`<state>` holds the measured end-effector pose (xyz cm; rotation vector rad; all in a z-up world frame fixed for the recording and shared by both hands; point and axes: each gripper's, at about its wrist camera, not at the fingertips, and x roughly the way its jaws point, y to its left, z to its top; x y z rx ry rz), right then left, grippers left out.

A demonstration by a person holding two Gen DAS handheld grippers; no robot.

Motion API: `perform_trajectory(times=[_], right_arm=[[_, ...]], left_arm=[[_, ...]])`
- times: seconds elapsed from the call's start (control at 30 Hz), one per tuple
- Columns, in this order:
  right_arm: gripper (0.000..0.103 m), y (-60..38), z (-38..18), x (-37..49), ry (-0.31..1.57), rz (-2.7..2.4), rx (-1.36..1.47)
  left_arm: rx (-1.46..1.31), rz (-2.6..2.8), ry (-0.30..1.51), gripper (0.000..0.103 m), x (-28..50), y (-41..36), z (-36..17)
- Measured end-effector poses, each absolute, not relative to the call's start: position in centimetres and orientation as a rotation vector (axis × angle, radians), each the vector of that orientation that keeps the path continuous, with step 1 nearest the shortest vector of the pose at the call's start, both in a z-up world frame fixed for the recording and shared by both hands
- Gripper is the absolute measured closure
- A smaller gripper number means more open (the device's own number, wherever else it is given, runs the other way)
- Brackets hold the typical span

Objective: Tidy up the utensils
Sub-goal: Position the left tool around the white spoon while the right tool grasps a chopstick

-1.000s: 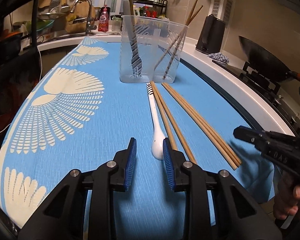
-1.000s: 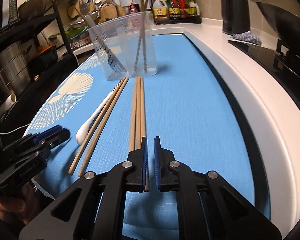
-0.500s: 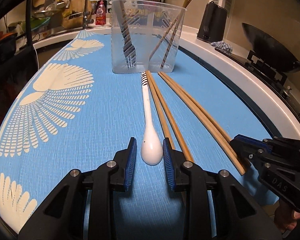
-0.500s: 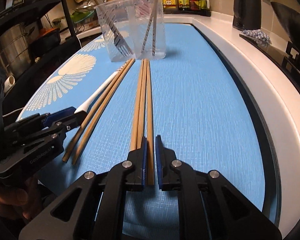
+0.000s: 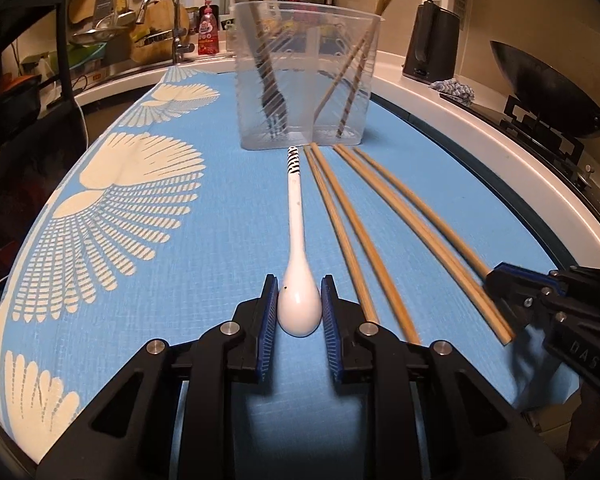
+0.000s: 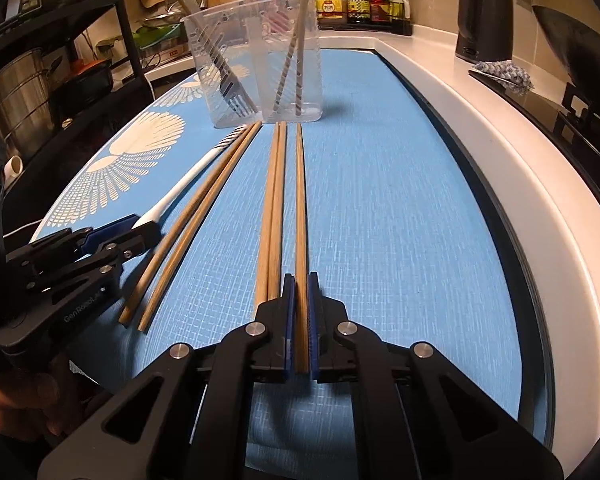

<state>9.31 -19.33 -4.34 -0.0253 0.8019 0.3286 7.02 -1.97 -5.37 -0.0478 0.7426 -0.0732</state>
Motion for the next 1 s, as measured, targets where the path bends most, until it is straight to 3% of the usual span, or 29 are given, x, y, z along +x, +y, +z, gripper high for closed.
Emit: perform_trajectory(times=[0.47,0.67,1.0], right_arm=[[0.095,-21.7,-4.7,9.5,0.836,0.192,0.051],[0.094,-21.9,-4.6,9.2,0.831,0.192,0.062],[0.094,-22.2,-4.9,8.2,0.792,0.187,0.061]], left_arm=[[-0.061,-0.015,0.721,0.080,5.0,4.7,-5.6],[-0.052,0.003,0.687,0.060,4.1,3.5,-5.9],[-0.043,0.050,0.633,0.063,3.7,3.2,-6.3]])
